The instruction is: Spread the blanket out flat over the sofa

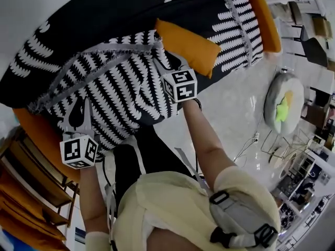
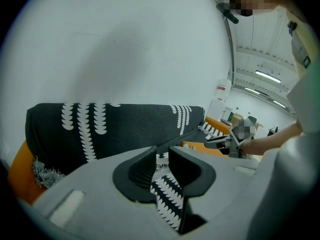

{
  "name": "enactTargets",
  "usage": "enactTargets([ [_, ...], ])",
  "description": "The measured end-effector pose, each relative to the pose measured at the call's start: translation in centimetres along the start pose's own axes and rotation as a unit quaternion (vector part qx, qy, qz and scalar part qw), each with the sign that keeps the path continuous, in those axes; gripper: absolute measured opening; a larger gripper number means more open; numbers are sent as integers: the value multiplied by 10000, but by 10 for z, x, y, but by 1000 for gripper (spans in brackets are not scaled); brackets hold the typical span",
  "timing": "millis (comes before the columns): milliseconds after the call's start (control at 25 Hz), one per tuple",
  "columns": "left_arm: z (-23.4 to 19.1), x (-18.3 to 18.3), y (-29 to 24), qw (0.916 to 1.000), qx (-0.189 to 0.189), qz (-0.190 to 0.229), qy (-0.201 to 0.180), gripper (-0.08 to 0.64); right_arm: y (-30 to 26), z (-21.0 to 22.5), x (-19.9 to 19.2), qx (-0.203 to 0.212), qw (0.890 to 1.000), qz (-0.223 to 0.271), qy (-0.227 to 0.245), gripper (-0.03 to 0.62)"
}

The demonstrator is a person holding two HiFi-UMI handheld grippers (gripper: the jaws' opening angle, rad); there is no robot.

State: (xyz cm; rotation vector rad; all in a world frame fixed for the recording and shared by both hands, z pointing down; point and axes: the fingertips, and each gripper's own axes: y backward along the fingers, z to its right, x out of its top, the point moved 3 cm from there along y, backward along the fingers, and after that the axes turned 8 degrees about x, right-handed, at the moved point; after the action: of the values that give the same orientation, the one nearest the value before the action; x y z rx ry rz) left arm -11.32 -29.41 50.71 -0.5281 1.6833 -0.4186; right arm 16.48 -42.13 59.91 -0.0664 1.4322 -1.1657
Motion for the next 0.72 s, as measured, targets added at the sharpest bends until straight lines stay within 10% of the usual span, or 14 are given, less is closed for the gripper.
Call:
enactTargets([
  [720,-15,-26,-99,9994,-69,-335,103,77,-107,66,-21,-834,9955,-341,-284,236],
])
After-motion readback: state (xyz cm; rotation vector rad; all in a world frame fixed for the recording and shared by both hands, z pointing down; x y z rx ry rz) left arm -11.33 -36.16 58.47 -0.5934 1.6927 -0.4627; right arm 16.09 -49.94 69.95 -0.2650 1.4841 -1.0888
